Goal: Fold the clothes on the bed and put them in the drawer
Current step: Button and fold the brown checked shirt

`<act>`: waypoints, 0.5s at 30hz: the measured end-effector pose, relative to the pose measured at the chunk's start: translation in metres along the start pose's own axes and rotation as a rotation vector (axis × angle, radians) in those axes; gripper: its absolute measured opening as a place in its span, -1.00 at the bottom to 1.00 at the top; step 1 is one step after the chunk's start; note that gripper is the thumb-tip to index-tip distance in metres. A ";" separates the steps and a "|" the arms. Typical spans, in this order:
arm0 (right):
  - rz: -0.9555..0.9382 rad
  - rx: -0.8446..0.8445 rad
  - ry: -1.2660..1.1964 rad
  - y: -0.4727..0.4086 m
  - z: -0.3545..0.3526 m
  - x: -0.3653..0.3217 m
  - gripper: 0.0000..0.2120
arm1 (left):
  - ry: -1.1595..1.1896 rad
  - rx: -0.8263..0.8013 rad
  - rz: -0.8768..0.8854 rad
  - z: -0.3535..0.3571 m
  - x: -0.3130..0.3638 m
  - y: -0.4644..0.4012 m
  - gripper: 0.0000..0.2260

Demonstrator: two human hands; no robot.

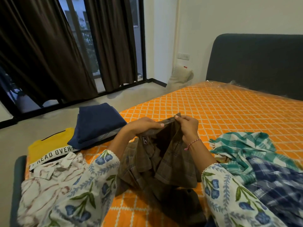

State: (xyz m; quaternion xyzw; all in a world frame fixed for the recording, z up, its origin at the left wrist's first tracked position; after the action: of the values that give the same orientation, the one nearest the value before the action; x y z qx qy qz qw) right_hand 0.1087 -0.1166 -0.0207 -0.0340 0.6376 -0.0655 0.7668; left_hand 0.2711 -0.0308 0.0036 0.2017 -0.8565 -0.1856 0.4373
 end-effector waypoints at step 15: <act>0.057 -0.177 -0.038 0.031 0.017 0.007 -0.81 | 0.143 0.528 0.174 0.022 0.006 -0.010 -0.90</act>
State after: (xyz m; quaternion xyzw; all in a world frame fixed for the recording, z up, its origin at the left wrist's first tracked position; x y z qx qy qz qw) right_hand 0.1283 -0.0879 -0.0285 -0.0848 0.6270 0.0138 0.7743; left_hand 0.2520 -0.0394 -0.0093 0.2468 -0.8563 0.0970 0.4433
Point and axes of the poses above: each hand's wrist, its own y-axis away from the middle knuckle, its own z-axis out of the palm, x = y × z, the point moved 10 cm from there along -y, towards the middle knuckle, and after that the axes turned 14 degrees about -z, right-handed, at the moved point
